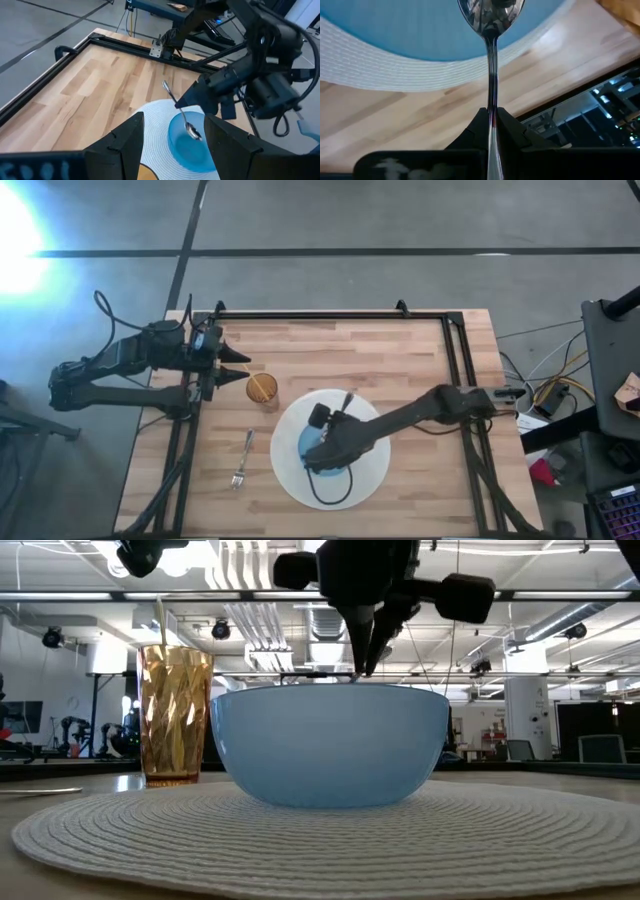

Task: Pick & Place Utensil
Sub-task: Put the silver spoon into the blue bowl on the white mat

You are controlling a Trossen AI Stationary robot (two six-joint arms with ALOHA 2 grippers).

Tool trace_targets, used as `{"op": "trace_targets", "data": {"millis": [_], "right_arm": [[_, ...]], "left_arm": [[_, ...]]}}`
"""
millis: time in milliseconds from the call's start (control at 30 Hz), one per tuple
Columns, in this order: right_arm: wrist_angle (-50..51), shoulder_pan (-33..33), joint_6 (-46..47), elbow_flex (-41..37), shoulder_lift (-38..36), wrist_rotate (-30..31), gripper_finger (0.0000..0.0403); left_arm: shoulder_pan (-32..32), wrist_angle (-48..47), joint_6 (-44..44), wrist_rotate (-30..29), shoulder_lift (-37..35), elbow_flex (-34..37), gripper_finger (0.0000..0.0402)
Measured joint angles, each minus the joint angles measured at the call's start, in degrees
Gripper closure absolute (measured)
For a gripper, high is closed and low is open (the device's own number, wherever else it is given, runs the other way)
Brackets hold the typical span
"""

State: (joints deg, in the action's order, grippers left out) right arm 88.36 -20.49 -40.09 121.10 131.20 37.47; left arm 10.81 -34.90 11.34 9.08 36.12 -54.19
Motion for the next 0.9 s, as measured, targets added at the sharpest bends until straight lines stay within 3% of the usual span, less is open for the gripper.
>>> {"op": "trace_targets", "data": {"millis": [900], "right_arm": [[1.25, -2.85, 5.31, 0.77, 2.79, -8.02, 0.0391]], "left_arm": [[0.01, 0.23, 1.07, 0.04, -0.04, 0.0, 0.0202]]}}
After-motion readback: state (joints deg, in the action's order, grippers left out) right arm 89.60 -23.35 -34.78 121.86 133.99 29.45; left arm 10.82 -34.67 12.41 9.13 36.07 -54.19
